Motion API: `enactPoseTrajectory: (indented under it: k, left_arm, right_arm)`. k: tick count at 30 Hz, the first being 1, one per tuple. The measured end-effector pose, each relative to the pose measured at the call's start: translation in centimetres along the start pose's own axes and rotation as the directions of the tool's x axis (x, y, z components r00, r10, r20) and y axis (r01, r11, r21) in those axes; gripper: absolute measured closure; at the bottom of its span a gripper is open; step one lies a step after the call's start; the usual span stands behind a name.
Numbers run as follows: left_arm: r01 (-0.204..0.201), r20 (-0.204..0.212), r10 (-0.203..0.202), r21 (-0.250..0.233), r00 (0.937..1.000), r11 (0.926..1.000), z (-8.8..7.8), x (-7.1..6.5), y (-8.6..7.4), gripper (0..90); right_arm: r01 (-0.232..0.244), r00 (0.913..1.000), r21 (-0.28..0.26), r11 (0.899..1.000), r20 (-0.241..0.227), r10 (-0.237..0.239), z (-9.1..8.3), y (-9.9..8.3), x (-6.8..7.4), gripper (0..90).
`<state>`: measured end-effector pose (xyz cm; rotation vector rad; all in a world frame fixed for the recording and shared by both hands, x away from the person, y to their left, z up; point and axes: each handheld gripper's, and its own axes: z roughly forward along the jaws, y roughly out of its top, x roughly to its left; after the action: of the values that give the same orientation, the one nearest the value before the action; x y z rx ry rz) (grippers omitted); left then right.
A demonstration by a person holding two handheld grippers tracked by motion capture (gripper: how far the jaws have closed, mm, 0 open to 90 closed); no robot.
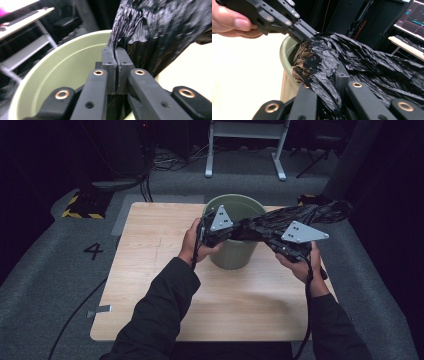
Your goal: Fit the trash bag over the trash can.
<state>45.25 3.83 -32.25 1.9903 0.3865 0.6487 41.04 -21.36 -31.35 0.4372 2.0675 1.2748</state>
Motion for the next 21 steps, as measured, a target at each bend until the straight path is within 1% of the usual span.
enactPoseTrajectory:
  k: [1,3,4,5,6,7,8,9,10,11,13,14,15,16,17,18,19,20,21]
  left_arm:
    - [-0.011,0.003,0.011,0.008,0.9999,0.9999,0.1,0.0,0.0,89.0]
    - [-0.005,0.007,0.005,-0.001,1.0,1.0,0.0,0.0,0.0,87.1]
    - [0.012,0.022,-0.012,-0.016,0.9997,0.9998,0.0,0.0,0.0,75.3]
    - [0.028,0.032,-0.027,-0.031,0.9991,0.9991,0.0,0.1,0.0,60.9]
    - [0.039,0.029,-0.038,-0.032,0.9988,0.9987,0.0,0.2,0.0,60.9]
    - [0.052,0.012,-0.051,-0.024,0.9986,0.9984,0.1,0.0,0.0,36.0]
    - [0.052,0.012,-0.051,-0.024,0.9986,0.9984,0.1,0.0,0.0,28.6]
    - [0.055,0.019,-0.054,-0.019,0.9983,0.9983,0.1,-0.1,0.1,28.6]
    - [0.051,0.027,-0.05,-0.022,0.9984,0.9985,0.2,-0.2,0.2,24.3]
    - [0.046,0.053,-0.044,-0.032,0.9976,0.9984,0.3,-0.6,0.3,24.0]
    - [0.039,0.053,-0.038,-0.031,0.9979,0.9988,0.5,-0.8,0.4,24.4]
    - [0.022,0.039,-0.022,-0.022,0.999,0.9995,0.7,-1.2,0.6,32.8]
    - [0.014,0.029,-0.014,-0.02,0.9995,0.9997,0.8,-1.2,0.6,40.0]
    - [0.014,0.029,-0.014,-0.02,0.9995,0.9997,0.8,-1.2,0.6,47.4]
    - [0.011,0.029,-0.01,-0.021,0.9995,0.9997,0.9,-1.2,0.7,47.4]
    - [0.009,0.048,-0.008,-0.027,0.9988,0.9996,0.8,-1.1,0.6,53.9]
    - [-0.011,0.025,0.011,-0.027,0.9996,0.9996,0.7,-1.0,0.6,69.3]
    - [-0.011,0.025,0.011,-0.027,0.9996,0.9996,0.7,-1.0,0.6,74.2]
    - [-0.021,0.024,0.021,-0.024,0.9995,0.9995,0.7,-1.0,0.6,81.0]
  right_arm:
    - [-0.01,0.9999,0.0,1.0,-0.009,0.01,0.1,-0.1,0.0,83.6]
    - [-0.012,0.9999,0.002,1.0,-0.008,0.012,0.1,-0.2,-0.1,84.6]
    - [-0.016,0.9998,0.002,1.0,-0.006,0.016,0.1,-0.2,-0.1,85.3]
    - [-0.017,0.9999,0.004,1.0,-0.002,0.017,0.1,-0.3,-0.2,85.7]
    - [-0.017,0.9999,0.004,1.0,-0.002,0.017,0.1,-0.3,-0.2,85.7]
    - [-0.022,0.9997,0.003,1.0,-0.005,0.022,0.1,-0.3,-0.3,85.9]
    - [-0.022,0.9997,0.003,1.0,-0.005,0.022,0.1,-0.3,-0.3,85.9]
    - [-0.025,0.9997,0.001,1.0,-0.004,0.025,0.2,-0.4,-0.4,85.9]
    - [-0.034,0.9994,-0.002,0.999,-0.003,0.034,0.4,-0.3,-0.4,85.9]
    - [-0.039,0.9992,-0.005,0.999,-0.002,0.039,0.5,-0.3,-0.3,85.9]
    - [-0.035,0.9994,-0.007,0.999,-0.001,0.035,0.6,-0.2,-0.2,85.9]
    - [-0.024,0.9997,-0.008,1.0,0.003,0.024,0.7,0.1,0.1,85.9]
    - [-0.023,0.9997,-0.007,1.0,0.005,0.023,0.7,0.2,0.2,85.8]
    - [-0.023,0.9997,-0.007,1.0,0.005,0.023,0.7,0.2,0.2,85.8]
    - [-0.017,0.9998,-0.007,1.0,0.007,0.017,0.8,0.3,0.3,85.7]
    - [-0.013,0.9999,-0.008,1.0,0.007,0.014,0.8,0.4,0.4,85.2]
    - [-0.008,0.9999,-0.011,1.0,0.012,0.008,0.9,0.5,0.5,83.1]
    - [-0.008,0.9999,-0.011,1.0,0.012,0.008,0.9,0.5,0.5,83.1]
    - [-0.008,1.0,-0.014,1.0,0.004,0.008,0.9,0.6,0.6,78.3]
